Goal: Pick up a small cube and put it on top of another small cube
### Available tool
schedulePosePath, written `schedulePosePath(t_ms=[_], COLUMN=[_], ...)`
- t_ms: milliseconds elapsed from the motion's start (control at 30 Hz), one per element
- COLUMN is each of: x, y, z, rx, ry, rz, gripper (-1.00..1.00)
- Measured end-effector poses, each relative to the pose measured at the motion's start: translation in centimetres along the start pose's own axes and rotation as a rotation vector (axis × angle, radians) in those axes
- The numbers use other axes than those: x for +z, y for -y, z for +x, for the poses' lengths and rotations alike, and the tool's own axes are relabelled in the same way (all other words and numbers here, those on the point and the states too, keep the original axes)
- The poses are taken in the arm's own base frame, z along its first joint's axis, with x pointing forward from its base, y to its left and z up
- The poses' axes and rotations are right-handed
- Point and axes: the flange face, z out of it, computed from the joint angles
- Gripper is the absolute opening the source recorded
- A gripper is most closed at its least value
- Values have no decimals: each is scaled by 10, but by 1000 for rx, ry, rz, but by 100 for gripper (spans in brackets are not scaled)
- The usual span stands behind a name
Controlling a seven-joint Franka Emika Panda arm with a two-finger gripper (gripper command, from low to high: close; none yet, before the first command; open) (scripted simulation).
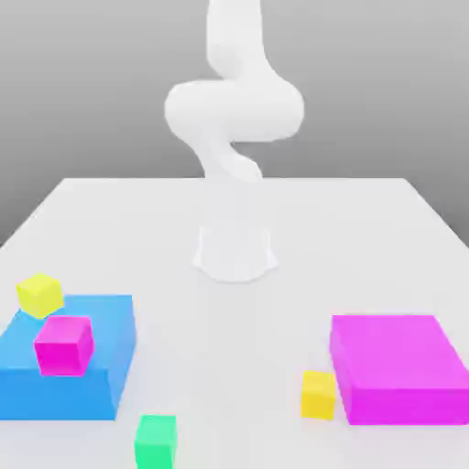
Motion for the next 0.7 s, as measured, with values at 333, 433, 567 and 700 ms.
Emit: schedulePosePath(t_ms=[333, 433, 567, 700], x=[192, 239, 291, 331], y=[-11, -20, -40, -66], z=[-78, -114, -167, -221], rx=[-409, -535, -708, -894], ry=[352, 439, 545, 639], rz=[7, 2, -12, -32], gripper=[0, 0, 0, 0])
